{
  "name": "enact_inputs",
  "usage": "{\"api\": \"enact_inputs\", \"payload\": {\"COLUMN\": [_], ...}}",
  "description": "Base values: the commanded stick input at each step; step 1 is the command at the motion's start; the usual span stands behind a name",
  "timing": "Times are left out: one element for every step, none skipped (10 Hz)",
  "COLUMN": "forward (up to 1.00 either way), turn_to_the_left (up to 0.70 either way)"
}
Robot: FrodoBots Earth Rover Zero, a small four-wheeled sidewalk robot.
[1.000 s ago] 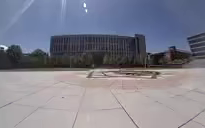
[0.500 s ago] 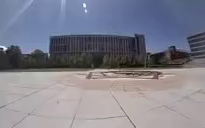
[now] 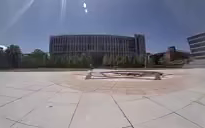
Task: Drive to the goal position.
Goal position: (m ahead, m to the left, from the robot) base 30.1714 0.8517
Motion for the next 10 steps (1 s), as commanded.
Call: {"api": "enact_inputs", "payload": {"forward": [0.49, 0.49, 0.49, 0.49, 0.49, 0.50, 0.50, 0.49, 0.49, 0.49], "turn_to_the_left": [0.00, 0.00, 0.00, 0.00, 0.00, 0.00, 0.00, 0.00, 0.00, 0.00]}}
